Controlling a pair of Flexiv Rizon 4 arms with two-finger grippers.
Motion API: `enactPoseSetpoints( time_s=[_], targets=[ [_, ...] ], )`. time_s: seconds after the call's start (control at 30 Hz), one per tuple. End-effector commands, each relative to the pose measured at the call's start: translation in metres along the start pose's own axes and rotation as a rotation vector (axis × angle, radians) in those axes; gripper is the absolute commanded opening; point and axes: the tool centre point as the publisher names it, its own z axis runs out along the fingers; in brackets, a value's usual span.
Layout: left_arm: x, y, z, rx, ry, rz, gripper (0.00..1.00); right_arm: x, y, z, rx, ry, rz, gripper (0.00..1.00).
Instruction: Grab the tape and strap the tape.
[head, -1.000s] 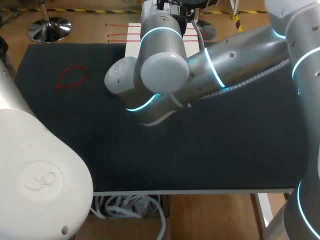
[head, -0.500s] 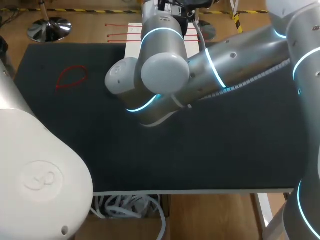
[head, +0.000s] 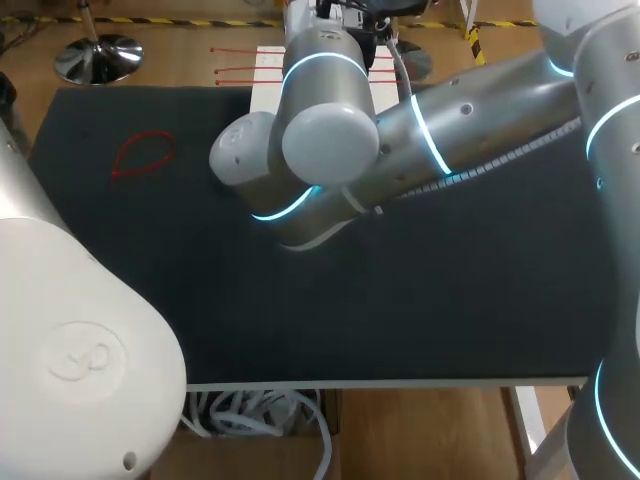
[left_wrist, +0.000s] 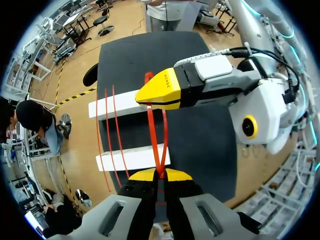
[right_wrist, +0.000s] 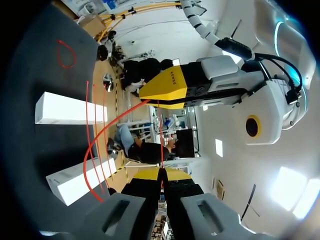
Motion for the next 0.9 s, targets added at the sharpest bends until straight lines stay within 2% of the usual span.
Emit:
enactPoseSetpoints(
  time_s=[0.03,0.9],
  targets=[
    [-0.0003,-0.0008,-0.001,-0.004,0.003,-0.002,0.0,-0.0025,0.0001,-0.0006,-0.001,0.011,-0.001,0.0],
    [-0.0003,-0.0008,-0.001,-0.004,0.003,-0.002,0.0,0.001,0.0025,0.0002,-0.001,0.021,0.002,0.0]
  ],
)
